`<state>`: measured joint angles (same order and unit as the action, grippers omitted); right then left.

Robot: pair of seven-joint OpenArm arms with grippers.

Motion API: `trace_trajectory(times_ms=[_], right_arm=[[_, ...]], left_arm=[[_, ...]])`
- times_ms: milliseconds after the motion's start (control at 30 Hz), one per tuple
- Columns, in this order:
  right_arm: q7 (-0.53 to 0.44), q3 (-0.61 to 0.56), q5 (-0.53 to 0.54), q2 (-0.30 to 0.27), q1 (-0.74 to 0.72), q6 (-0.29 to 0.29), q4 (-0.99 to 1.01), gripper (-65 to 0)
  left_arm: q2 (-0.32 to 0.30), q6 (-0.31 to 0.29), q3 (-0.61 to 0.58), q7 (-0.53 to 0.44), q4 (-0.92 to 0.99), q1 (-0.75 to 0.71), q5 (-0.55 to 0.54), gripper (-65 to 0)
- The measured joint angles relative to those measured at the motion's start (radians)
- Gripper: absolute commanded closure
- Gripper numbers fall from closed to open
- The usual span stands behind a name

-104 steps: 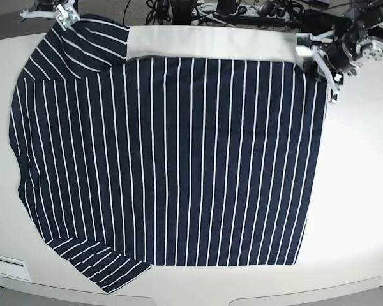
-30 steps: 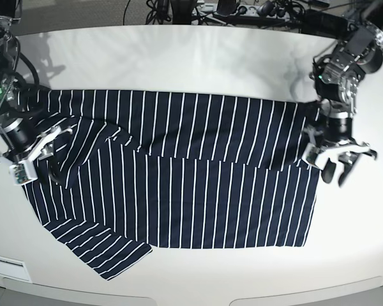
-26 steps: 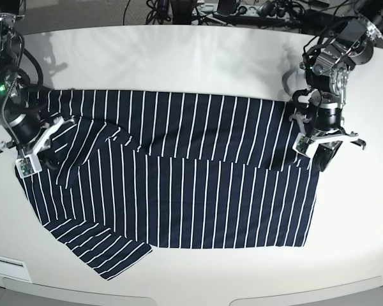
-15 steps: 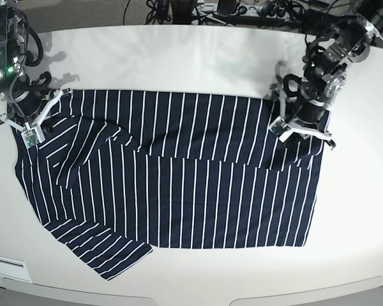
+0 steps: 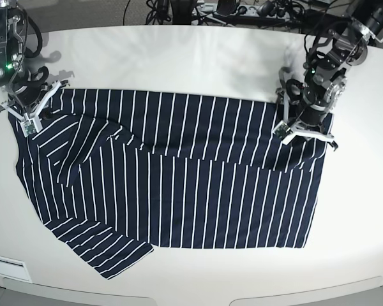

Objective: Fold the T-shirt properly
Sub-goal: 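Lay the shoulder edge down and open both grippers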

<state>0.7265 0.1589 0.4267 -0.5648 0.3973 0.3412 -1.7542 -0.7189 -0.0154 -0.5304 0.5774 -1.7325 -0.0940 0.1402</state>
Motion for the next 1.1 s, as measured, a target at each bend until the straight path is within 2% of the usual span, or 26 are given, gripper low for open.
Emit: trace_trajectory(times_ms=[233,567,867,1100], right_arm=[[0.047,0.001,-0.013,-0.023,0.094,-0.006,-0.098,0.0],[0.048,0.076,-0.015,-0.035,0.256,-0.006,-0.187,0.0],[0.04,0.101,-0.004,-0.039,0.396,-0.008,-0.23,0.0],[0.045,0.103,-0.003,-0.039,0.412,-0.018,-0.237,0.0]], left_arm=[[-0.039,-0.038,0.001,0.038,-0.095,-0.085,0.016,0.0],[-0.127,-0.037,0.005,0.062,-0.209,-0.235,0.017,0.0],[-0.142,-0.039,0.006,0.11,-0.298,-0.309,-0.003,0.0],[-0.142,-0.048,0.006,0.187,-0.361,-0.347,-0.021,0.0]])
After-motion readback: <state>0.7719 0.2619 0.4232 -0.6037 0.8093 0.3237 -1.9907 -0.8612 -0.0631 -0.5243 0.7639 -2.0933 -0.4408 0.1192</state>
